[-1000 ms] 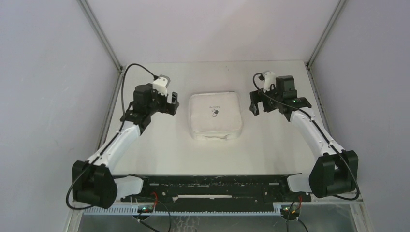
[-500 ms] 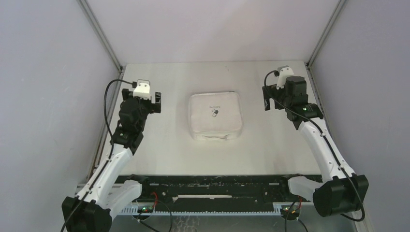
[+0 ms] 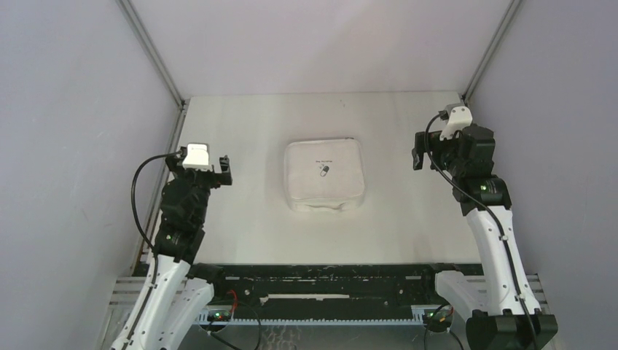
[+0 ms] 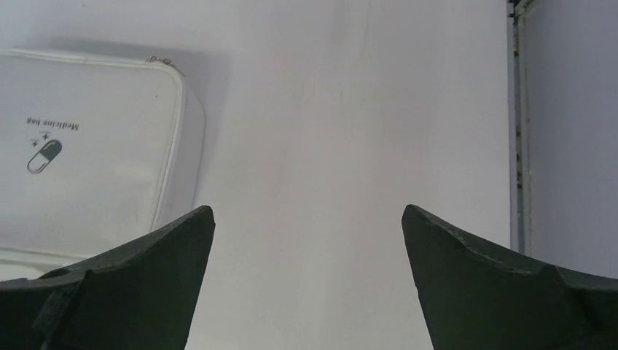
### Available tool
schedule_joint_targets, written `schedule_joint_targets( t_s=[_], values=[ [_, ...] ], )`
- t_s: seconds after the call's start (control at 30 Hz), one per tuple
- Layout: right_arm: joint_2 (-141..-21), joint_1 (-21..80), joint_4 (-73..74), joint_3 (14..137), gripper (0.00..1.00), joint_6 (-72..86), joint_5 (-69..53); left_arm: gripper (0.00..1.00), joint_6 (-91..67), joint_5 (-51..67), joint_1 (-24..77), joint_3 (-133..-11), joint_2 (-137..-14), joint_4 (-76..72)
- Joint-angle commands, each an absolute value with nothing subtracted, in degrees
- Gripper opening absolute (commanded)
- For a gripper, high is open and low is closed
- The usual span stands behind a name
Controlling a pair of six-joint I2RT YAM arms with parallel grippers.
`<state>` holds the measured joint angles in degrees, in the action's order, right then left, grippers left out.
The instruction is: Organize the medicine kit
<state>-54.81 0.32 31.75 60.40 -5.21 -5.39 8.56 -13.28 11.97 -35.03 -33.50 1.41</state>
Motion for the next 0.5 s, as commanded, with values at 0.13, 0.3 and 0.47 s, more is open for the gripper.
schedule_joint_targets(
  t_s=[0.13,0.3,0.47],
  values=[
    [-46.8,0.2,29.5,53.5,1.0,-7.1,-4.8,1.0,7.9,-12.3,11.3,-33.8,-28.5,3.8],
    [-44.7,0.1,29.6,52.0,1.0,-7.8,-3.8,1.0,8.1,-10.9,11.3,-31.1,-26.6,2.7],
    [-42.4,-0.1,28.8,50.0,1.0,-10.5,-3.5,1.0,8.7,-10.7,11.3,-29.5,-26.3,2.4]
  ],
)
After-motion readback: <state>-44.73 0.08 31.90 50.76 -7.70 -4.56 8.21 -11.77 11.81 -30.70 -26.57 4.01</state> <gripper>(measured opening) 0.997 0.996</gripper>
